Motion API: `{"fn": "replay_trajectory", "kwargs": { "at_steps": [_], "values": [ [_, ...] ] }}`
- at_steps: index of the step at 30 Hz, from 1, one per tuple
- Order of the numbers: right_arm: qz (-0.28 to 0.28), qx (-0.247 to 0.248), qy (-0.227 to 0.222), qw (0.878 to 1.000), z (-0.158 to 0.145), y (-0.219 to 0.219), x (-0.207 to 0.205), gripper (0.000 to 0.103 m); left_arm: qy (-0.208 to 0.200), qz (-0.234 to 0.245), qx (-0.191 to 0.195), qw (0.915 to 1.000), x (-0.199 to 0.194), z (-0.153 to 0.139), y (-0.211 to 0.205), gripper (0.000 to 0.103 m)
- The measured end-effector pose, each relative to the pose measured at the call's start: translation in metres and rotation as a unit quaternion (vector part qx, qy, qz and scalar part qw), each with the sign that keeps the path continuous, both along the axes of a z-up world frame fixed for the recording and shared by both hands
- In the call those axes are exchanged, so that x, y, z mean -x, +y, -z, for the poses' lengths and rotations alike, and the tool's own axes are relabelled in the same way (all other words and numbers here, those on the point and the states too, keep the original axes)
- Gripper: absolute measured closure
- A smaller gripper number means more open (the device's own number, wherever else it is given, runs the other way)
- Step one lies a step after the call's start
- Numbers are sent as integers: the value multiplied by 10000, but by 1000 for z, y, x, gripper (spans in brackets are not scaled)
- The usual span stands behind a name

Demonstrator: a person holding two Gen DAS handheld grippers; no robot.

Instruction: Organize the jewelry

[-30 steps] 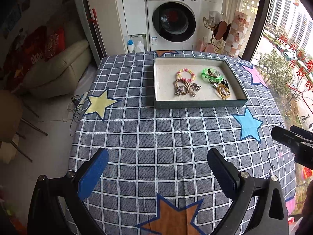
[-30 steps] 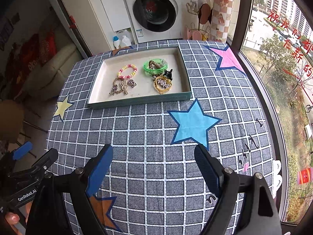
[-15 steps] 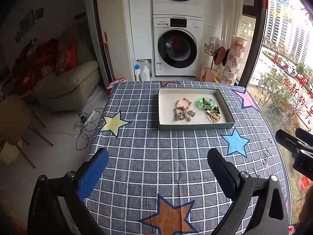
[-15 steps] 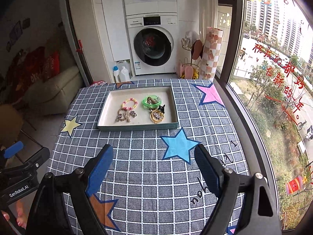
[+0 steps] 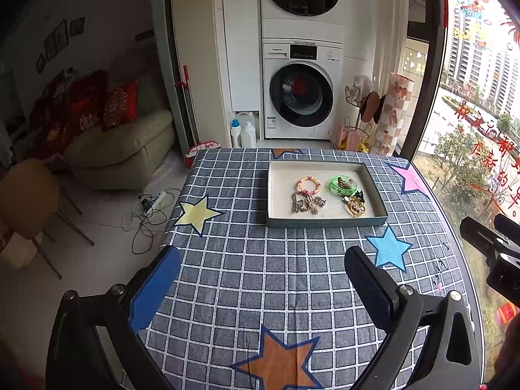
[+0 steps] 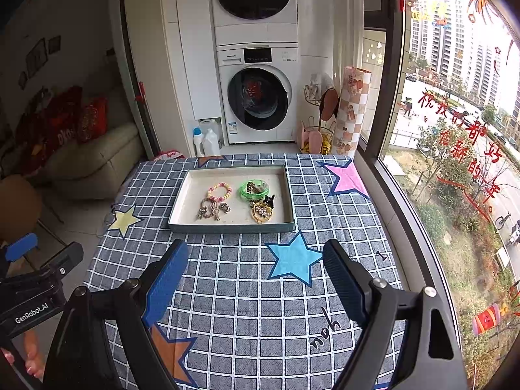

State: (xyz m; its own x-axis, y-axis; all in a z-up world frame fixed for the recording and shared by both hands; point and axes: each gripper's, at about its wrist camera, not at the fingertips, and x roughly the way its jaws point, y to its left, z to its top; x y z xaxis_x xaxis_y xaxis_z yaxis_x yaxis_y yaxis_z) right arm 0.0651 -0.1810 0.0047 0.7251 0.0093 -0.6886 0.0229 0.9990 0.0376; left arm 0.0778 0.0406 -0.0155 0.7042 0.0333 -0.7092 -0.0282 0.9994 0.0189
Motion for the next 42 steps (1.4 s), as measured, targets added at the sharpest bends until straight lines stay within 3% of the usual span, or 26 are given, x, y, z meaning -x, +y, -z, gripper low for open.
{"fn": "replay_trajectory", "kwargs": {
  "at_steps": [42],
  "values": [
    [-96, -22, 47, 9999, 3, 10, 2, 16, 149, 20, 5, 9999, 5, 5, -3, 0]
  ]
}}
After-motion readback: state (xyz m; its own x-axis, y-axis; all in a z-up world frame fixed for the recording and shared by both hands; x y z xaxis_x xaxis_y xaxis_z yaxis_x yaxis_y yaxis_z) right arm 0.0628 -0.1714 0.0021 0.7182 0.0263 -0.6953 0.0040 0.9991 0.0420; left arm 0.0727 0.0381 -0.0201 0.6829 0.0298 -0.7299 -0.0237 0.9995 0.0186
